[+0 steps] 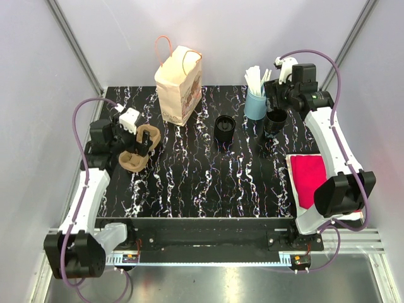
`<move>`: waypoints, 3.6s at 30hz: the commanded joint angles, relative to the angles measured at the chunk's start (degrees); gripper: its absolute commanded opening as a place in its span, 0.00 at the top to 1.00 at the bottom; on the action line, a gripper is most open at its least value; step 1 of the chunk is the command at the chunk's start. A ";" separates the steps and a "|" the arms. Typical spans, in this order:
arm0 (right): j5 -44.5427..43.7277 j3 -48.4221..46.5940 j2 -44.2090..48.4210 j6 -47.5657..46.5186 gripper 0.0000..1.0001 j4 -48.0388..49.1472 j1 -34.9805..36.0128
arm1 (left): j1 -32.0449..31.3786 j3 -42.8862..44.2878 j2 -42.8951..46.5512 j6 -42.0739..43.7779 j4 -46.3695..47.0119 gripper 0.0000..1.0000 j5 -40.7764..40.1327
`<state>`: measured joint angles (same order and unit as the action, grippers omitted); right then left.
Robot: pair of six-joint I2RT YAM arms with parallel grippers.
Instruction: Pack the takeout coffee
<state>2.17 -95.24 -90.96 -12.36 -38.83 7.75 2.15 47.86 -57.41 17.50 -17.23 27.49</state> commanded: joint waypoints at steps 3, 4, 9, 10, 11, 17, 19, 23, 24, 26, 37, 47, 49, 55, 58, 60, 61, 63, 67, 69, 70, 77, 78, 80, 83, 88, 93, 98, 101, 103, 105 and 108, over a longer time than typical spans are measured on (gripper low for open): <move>0.81 -3.37 -0.01 -0.03 0.11 1.91 -0.19 | -0.04 3.56 -6.92 -2.38 3.00 0.01 -7.53; 0.99 -3.55 -0.01 -0.03 0.11 1.83 -0.19 | -0.30 3.73 -7.36 -2.38 3.00 0.01 -7.97; 3.01 -6.70 -1.67 1.02 0.12 0.86 -0.19 | -1.97 8.63 -10.26 -2.29 5.54 0.01 -7.80; 3.27 -7.41 -2.03 1.20 0.11 0.08 -0.10 | -2.76 9.88 -10.79 -2.12 5.72 0.01 -7.01; 3.45 -8.46 -2.29 1.46 0.12 -0.28 -0.19 | -3.73 11.11 -11.32 -1.42 6.76 0.01 -6.92; 4.33 -7.33 -1.94 1.72 0.13 -0.63 -0.19 | -8.74 22.08 -17.02 -2.54 10.04 0.01 -13.67; 7.48 -6.80 -0.72 1.03 0.12 -0.72 -0.19 | -9.18 28.24 -20.44 -4.22 7.58 0.01 -16.65; 12.76 -6.01 1.66 -1.35 0.13 -1.16 0.69 | -9.19 28.88 -21.43 -2.23 5.55 0.01 -18.52; 13.20 -6.18 1.92 -1.96 0.13 -1.42 1.04 | -9.18 27.92 -21.08 -0.12 4.76 0.01 -18.35; 13.64 -6.80 1.92 -2.32 0.13 -2.30 1.83 | -9.27 26.94 -20.47 9.07 1.09 0.01 -16.59; 14.08 -4.26 3.94 -7.58 0.07 -5.47 16.85 | -0.33 25.45 -16.86 22.44 -12.92 0.01 -6.84; 20.15 -20.76 -13.33 -8.47 0.06 -6.69 26.26 | 6.62 6.73 -4.03 1.32 5.72 0.01 -13.85; 20.06 -25.94 -19.13 -8.47 0.06 -7.31 28.63 | 8.03 6.72 -4.12 -1.83 5.81 0.01 -16.15; 21.11 -42.37 -34.86 -6.89 0.05 -8.19 33.12 | 14.01 6.72 -4.82 -5.89 6.51 0.01 -17.46; 22.69 -52.04 -42.34 -6.10 0.05 -8.72 34.78 | 16.04 6.20 -5.26 -7.47 6.60 0.01 -17.11; 23.40 -57.48 -45.43 -5.31 0.05 -7.41 35.67 | 16.92 5.59 -5.43 -8.26 7.12 0.01 -17.46; 23.84 -58.47 -47.71 -5.13 0.05 -6.44 36.71 | 17.09 4.89 -5.43 -8.62 7.39 0.01 -17.90; 23.93 -58.13 -49.13 -4.52 0.04 -2.23 38.03 | 17.80 4.00 -5.43 -9.58 8.44 0.01 -18.43; 22.00 -53.57 -50.81 -4.60 0.05 5.85 41.55 | 19.03 2.07 -5.79 -10.55 9.85 0.01 -17.56; 21.82 -52.42 -51.33 -4.17 0.05 9.29 43.14 | 19.38 1.89 -5.87 -10.64 9.85 0.01 -17.38; 21.65 -52.33 -52.38 -3.99 0.05 10.17 43.58 | 19.38 1.72 -5.70 -10.64 9.68 0.01 -17.20; 20.33 -53.03 -57.31 -5.22 0.09 15.62 46.48 | 22.19 0.66 -3.24 -11.96 9.15 0.01 -15.10; 20.06 -53.20 -57.84 -5.57 0.09 15.89 46.74 | 22.54 0.92 -3.24 -12.31 8.54 0.01 -14.66; 19.10 -53.29 -59.24 -6.09 0.09 16.50 47.10 | 23.50 1.36 -3.15 -12.66 8.09 0.01 -13.87; 17.52 -53.21 -60.91 -6.80 0.09 17.47 47.27 | 24.65 1.28 -2.89 -13.10 8.09 0.01 -12.46; 16.02 -53.21 -62.94 -8.12 0.11 18.79 47.18 | 25.09 1.10 -2.80 -13.63 8.01 0.01 -10.88; 14.97 -53.82 -64.43 -7.77 0.16 20.37 47.27 | 25.44 0.57 -2.62 -13.72 8.01 0.01 -9.73; 14.35 -54.96 -65.66 -7.06 0.23 21.42 47.27 | 25.80 0.48 -2.53 -13.80 8.18 0.01 -8.94; 14.52 -55.14 -65.75 -6.62 0.32 21.52 47.18 | 25.88 0.22 -2.62 -13.81 8.44 0.01 -8.68; 14.70 -55.14 -65.75 -6.36 0.38 21.60 47.27 | 25.88 0.13 -2.80 -13.81 8.36 0.01 -8.59; 15.05 -55.05 -65.40 -6.36 0.45 21.52 47.27 | 25.88 0.13 -3.15 -13.89 8.53 0.01 -8.41; 15.84 -55.05 -64.88 -6.27 0.57 21.43 47.27 | 25.97 0.13 -3.59 -13.81 8.45 0.01 -8.33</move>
<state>17.45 -147.74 -156.53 -18.92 -20.12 54.85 27.73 48.14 -61.43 4.27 -11.49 17.61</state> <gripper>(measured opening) 0.498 0.987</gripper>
